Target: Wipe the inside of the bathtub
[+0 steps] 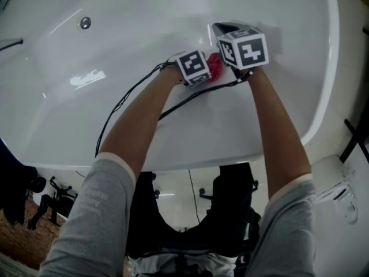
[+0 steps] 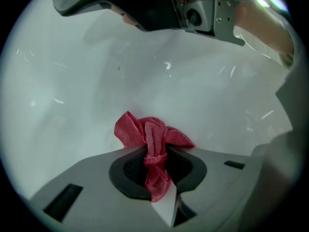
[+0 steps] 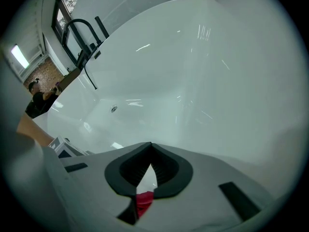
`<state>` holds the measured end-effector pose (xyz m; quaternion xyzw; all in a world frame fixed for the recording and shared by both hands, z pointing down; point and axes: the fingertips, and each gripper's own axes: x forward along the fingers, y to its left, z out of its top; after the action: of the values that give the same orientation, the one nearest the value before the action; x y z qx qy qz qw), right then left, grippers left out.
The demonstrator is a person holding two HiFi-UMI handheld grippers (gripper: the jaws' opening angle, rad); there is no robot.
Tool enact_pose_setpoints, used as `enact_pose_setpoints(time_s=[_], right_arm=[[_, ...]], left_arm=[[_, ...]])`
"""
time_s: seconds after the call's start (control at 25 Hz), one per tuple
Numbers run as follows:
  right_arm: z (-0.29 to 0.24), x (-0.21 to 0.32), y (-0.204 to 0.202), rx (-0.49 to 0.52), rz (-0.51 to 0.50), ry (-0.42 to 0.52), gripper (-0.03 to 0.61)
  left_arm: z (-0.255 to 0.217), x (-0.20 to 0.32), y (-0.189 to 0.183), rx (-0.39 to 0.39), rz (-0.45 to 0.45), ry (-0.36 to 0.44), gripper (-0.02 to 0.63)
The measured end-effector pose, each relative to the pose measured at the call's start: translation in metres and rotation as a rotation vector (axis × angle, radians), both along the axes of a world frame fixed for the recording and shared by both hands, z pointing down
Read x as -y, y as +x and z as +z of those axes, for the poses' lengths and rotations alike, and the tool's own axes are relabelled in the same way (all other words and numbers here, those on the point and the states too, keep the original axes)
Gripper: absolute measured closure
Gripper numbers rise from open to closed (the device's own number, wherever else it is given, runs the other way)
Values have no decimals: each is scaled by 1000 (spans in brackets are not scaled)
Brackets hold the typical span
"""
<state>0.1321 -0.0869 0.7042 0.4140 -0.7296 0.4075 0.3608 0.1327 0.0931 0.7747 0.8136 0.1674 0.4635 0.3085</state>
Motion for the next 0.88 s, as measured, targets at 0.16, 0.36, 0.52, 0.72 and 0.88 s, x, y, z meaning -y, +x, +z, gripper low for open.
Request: enact_pose_setpoints(time_s=[0.16,0.36,0.52,0.72,0.88], right_arm=[[-23,-5,4,6,9,-2,569],[-50,-8,-4,23,13,7,569],[-70,-12,-11,31,11,14,569],[-103,-26,-13,45,23,27,569],[-120,-43,-7,39,43,12,569]], left_arm=[[-19,-8,-23,88,48,4,545],[-49,-16,-28,53,78,1,545],[-72,-20,-27,9,73,-12,545],[-87,-26,-46,96,96,-15,545],[-105,-27,-51,113,103,10,545]])
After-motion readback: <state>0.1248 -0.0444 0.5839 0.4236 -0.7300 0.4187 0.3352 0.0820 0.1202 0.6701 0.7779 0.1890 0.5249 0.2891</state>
